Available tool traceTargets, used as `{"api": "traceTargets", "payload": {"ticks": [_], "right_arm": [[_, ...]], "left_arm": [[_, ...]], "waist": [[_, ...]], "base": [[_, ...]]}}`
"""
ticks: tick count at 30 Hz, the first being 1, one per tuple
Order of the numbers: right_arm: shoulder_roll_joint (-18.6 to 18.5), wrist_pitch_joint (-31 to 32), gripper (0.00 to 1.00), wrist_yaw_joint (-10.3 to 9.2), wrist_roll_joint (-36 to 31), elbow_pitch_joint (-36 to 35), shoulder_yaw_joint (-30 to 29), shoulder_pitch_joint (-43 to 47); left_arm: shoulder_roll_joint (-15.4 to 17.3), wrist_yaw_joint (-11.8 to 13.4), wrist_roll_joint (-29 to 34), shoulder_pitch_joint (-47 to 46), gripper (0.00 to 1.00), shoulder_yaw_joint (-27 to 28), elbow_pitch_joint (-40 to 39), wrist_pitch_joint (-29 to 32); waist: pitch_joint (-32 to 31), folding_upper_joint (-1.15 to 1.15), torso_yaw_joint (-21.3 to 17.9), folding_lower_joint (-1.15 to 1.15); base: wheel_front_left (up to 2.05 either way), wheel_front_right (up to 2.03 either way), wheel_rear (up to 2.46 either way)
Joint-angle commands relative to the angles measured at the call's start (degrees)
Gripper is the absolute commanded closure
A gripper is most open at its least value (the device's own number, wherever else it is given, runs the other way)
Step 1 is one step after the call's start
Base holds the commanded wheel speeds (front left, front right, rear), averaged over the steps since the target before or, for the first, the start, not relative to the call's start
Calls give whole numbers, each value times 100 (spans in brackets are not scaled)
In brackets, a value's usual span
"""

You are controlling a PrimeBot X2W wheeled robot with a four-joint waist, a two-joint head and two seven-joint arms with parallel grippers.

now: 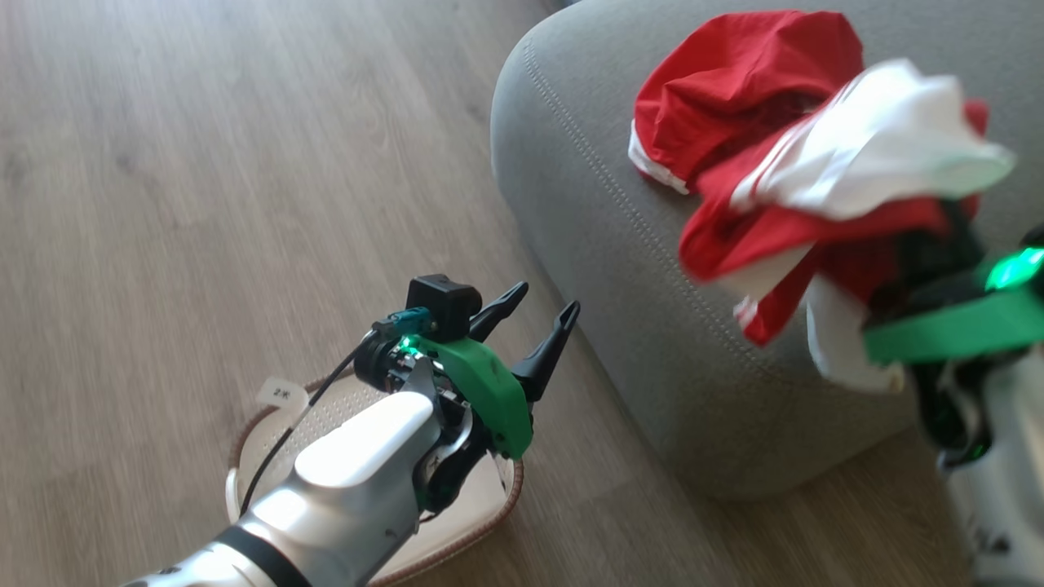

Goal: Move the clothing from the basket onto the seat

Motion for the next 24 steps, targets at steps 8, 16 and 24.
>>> {"api": "traceTargets", "payload": {"ticks": [8,16,24], "right_arm": [[-763,-15,100,-1,631,473,-102,-1441],[-1611,107,100,-1,915,1211,-568,-2524],[-2359,330,100,-1,945,1831,-1007,-3176]], "left_arm": [[83,94,303,-575,0,111,-535,-204],[226,180,635,-922,0,-10,-927,-250],[212,161,1036,-1251,0,-225,-1284,-346]], "waist": [[776,0,476,0],[1587,0,875,0],[2298,0,1129,0]], "base": [[0,0,0],[0,0,0],[0,0,0]]}}
